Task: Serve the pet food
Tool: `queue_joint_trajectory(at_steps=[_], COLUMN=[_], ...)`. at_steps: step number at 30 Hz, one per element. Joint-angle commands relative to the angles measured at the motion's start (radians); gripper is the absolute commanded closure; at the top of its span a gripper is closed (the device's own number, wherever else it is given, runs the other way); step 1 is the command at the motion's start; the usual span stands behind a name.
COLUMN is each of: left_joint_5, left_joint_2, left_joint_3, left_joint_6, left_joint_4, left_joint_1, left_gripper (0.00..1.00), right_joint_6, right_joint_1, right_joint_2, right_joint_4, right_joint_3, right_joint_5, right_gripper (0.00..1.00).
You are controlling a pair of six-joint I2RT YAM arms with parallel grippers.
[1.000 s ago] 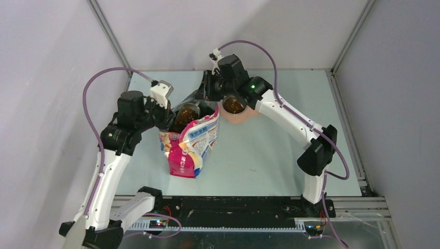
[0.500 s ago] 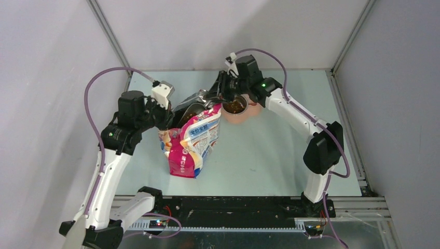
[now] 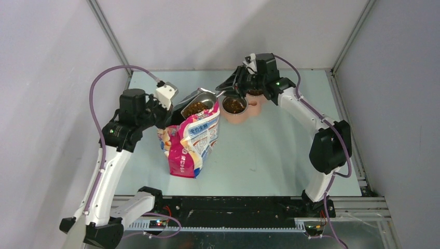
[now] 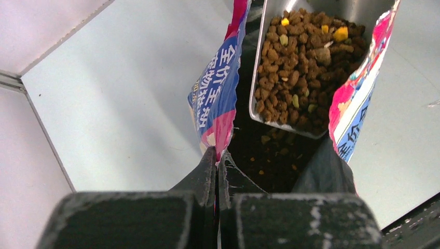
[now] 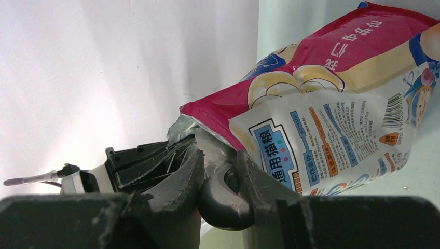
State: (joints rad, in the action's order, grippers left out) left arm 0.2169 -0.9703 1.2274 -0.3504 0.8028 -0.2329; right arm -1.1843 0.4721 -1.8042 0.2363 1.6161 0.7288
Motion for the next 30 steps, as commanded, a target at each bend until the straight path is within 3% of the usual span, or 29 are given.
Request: queue_joint_trajectory(at_steps=[1, 19, 30], left_joint_5=[-0.016, -0.004, -0.025], left_joint_2=[-0.020, -0.037, -0.048], left_joint_3=[0.033, 0.038, 0.072], left_joint_6=[-0.085, -0.114, -0.142], left_joint_4=[0.073, 0.060, 0.103], left_joint_1=[0.003, 0.021, 0.036], left_gripper=[1.00, 1.00, 1.00], right_joint_6=[-0.046, -0.105, -0.125], right_joint_1=[-0.069, -0.176, -0.325], right_joint_2=[0.038, 0.142, 0.175], right_joint_4=[-0.052, -0.032, -0.037], right_joint_3=[0.009, -0.100, -0.103], right_joint_5=[0.002, -0.031, -0.008], right_gripper=[1.00, 1.00, 1.00])
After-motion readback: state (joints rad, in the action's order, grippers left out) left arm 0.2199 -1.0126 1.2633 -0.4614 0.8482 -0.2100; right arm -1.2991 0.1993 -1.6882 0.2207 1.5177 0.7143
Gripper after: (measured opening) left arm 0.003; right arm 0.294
